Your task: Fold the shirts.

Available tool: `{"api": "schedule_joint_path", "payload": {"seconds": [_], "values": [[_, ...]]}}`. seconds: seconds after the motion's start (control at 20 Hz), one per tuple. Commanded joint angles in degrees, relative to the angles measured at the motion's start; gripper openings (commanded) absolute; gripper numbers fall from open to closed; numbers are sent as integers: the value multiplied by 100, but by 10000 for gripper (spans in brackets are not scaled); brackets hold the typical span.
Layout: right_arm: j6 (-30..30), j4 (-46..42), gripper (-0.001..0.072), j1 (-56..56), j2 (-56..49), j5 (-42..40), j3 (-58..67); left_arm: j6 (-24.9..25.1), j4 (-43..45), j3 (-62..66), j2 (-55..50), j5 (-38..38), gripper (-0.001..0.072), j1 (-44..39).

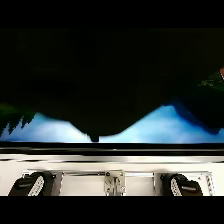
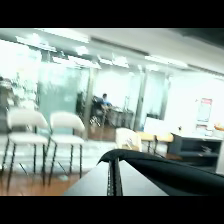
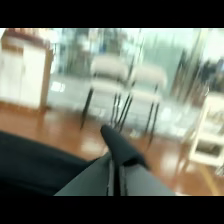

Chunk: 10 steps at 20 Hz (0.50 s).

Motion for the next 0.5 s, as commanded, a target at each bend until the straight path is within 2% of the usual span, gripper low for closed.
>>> {"api": "schedule_joint_path", "payload": {"seconds": [0.0, 0.1, 0.25, 0.3, 0.35, 0.45], "values": [[59, -4, 69, -2, 149, 494, 184, -42, 105, 341, 2, -160, 37, 103], [81, -9, 69, -2, 9, 1058, 184, -42, 424, 315, -52, -431, 37, 103], [105, -4, 69, -2, -483, 2026, 181, -70, 1239, 219, -238, -1331, 37, 103], [127, -2, 69, -2, -717, 2306, 181, -247, 1471, 131, -321, -1611, 37, 103], [247, 4, 69, -2, -1025, 2533, 179, -422, 1648, -4, -417, -1882, 37, 103], [645, 70, 69, -2, -1703, 2715, 175, -450, 1847, -437, -595, -2267, 37, 103]]}}
